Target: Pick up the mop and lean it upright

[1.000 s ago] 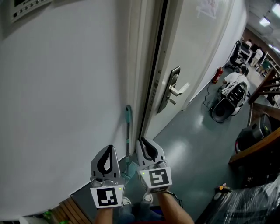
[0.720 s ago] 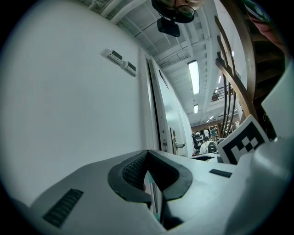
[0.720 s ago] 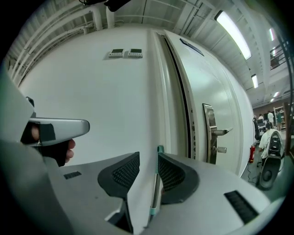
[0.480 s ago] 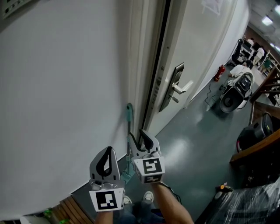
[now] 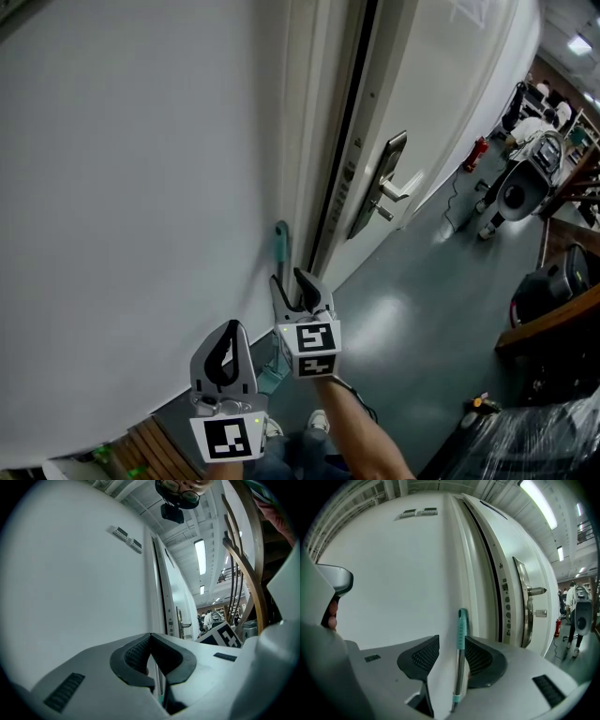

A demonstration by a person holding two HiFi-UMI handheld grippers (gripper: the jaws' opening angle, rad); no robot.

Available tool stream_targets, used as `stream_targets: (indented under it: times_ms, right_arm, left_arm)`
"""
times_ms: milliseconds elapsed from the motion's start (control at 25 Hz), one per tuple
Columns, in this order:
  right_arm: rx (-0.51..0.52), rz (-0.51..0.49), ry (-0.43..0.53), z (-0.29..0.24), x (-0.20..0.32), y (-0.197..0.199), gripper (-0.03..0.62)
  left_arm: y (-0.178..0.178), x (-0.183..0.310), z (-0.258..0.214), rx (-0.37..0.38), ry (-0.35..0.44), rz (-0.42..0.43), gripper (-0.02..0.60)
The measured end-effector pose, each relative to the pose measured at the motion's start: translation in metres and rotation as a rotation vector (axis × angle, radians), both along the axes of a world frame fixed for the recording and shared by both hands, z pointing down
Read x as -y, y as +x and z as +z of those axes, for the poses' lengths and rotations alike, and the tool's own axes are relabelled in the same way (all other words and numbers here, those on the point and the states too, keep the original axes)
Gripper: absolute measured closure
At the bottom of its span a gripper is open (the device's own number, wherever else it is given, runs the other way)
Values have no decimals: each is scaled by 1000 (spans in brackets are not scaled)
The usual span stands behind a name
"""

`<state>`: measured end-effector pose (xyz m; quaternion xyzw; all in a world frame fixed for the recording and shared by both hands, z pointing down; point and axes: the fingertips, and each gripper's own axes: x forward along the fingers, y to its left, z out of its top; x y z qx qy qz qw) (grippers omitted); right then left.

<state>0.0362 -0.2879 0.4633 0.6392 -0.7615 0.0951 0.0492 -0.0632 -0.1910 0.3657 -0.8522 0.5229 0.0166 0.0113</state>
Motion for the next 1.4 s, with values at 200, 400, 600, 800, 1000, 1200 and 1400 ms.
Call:
stream_targets:
  times_ms: [200, 400, 600, 800, 1000, 1200, 1400]
  right_arm:
    - [21, 6, -31, 13, 17, 1, 413]
    - [21, 3, -66, 30, 30, 1, 410]
    - [32, 2, -101, 49, 38, -1, 410]
    - [29, 13, -120, 62, 47, 1, 410]
    - [36, 13, -137, 73, 57, 4, 410]
    - [38, 13, -144, 80, 60, 2, 410]
    - [41, 18, -143, 84, 62, 1, 412]
  left_arm:
    - [-3, 5, 7, 5, -8, -11, 569]
    - [-3, 9, 11, 26, -1, -17, 569]
    - [-6, 14, 14, 46, 16, -25, 569]
    - [-8, 18, 21, 53, 1, -35, 569]
    - [-9, 25, 25, 52, -5, -44, 569]
    - [-9, 30, 29, 53, -11, -49, 569]
    - [-11, 32, 32, 54, -18, -56, 569]
